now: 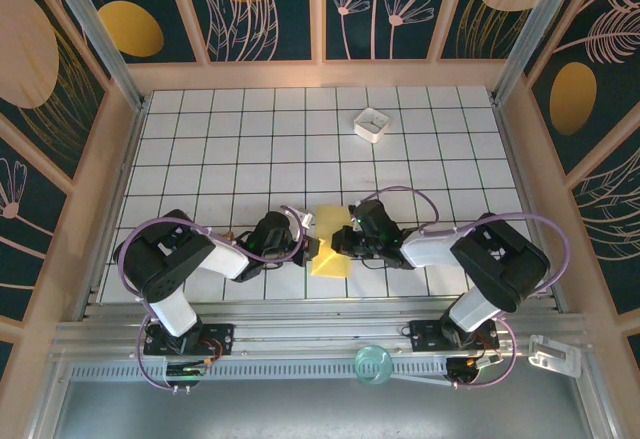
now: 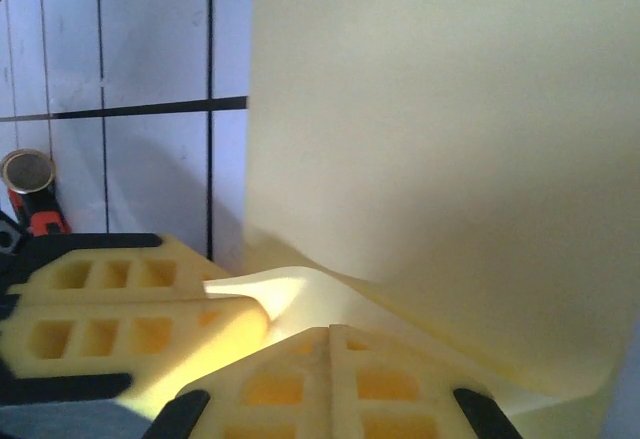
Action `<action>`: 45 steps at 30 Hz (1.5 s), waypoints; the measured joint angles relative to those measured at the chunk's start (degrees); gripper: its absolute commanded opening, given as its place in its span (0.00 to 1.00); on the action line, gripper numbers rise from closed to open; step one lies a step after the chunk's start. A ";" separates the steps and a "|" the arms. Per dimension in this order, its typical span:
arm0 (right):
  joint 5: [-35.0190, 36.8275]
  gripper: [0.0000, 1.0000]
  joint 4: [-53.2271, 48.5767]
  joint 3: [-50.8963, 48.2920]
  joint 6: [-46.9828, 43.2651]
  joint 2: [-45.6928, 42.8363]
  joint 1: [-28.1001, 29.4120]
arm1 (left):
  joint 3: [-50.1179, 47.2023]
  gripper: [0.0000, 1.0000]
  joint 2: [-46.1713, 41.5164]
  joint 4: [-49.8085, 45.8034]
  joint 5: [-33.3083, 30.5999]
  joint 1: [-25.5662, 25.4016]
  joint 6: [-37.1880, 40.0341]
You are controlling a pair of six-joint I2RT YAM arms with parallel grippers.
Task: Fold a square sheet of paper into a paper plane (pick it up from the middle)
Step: Fold the triangle a second time at the center of the table.
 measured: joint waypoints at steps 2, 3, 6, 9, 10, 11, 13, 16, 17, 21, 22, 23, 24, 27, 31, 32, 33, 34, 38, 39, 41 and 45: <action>-0.07 0.00 0.04 -0.42 -0.42 0.37 -0.44 | 0.00 0.00 0.00 0.02 -0.02 -0.02 0.00; -0.24 0.00 0.20 -0.48 -0.59 0.48 -0.63 | 0.00 0.00 0.02 0.00 -0.11 -0.04 0.00; -0.42 0.00 0.33 -0.48 -1.05 0.52 -1.11 | 0.07 0.00 0.02 -0.04 -0.17 -0.07 0.00; -0.63 0.00 0.33 -0.63 -1.77 0.46 -2.08 | 0.09 0.00 0.02 -0.15 -0.20 -0.11 0.00; -0.61 0.00 0.20 -0.72 -2.12 0.28 -2.45 | 0.11 0.00 0.02 -0.17 -0.20 -0.11 0.00; -0.57 0.00 -0.15 -0.79 -2.34 -0.04 -2.86 | 0.11 0.00 0.02 -0.20 -0.22 -0.11 0.02; -0.37 0.00 -1.38 -1.07 -2.84 -1.03 -3.87 | 0.11 0.00 0.02 -0.22 -0.22 -0.11 0.02; 0.07 0.00 -3.80 -1.25 -3.82 -3.52 -5.03 | 0.11 0.00 0.02 -0.22 -0.22 -0.11 0.02; 0.28 0.00 -4.42 -1.31 -4.00 -4.72 -5.16 | 0.11 0.00 0.02 -0.22 -0.22 -0.11 0.02; 0.85 0.00 -4.76 -1.31 -3.98 -8.39 -3.15 | 0.11 0.00 0.02 -0.22 -0.22 -0.11 0.02; 0.94 0.00 -4.74 -1.29 -3.89 -8.72 -2.19 | 0.11 0.00 0.02 -0.22 -0.22 -0.11 0.02; 1.03 0.00 -4.57 -1.29 -3.69 -8.83 -0.83 | 0.11 0.00 0.02 -0.22 -0.22 -0.11 0.04; 1.05 0.00 -4.52 -1.27 -3.41 -8.76 0.31 | 0.11 0.00 0.02 -0.22 -0.22 -0.11 0.02; 0.94 0.00 -4.09 -1.03 -2.43 -7.65 2.84 | 0.11 0.00 0.02 -0.22 -0.22 -0.11 0.04; 0.87 0.00 -2.60 -0.11 -1.57 -4.28 4.13 | 0.15 0.00 0.02 -0.24 -0.22 -0.11 0.07; 0.83 0.00 -2.12 0.07 -1.31 -3.37 4.20 | 0.15 0.00 0.02 -0.24 -0.22 -0.11 0.07; 0.81 0.00 -1.68 0.15 -0.94 -2.56 4.31 | 0.15 0.00 0.02 -0.24 -0.22 -0.11 0.20; 0.81 0.00 -1.40 0.22 -0.72 -1.84 4.35 | 0.15 0.00 0.02 -0.26 -0.22 -0.11 0.22; 0.85 0.00 -1.07 0.55 -0.52 0.39 4.39 | 0.15 0.00 0.02 -0.26 -0.22 -0.11 0.26; 0.87 0.00 -1.09 0.57 -0.52 0.61 4.39 | 0.15 0.00 0.02 -0.26 -0.20 -0.11 0.35; 0.90 0.00 -1.09 0.55 -0.48 0.68 4.37 | 0.15 0.00 0.02 -0.26 -0.20 -0.11 0.42; 0.96 0.00 -1.11 0.42 0.13 0.68 4.37 | 0.15 0.00 0.02 -0.26 -0.22 -0.11 0.44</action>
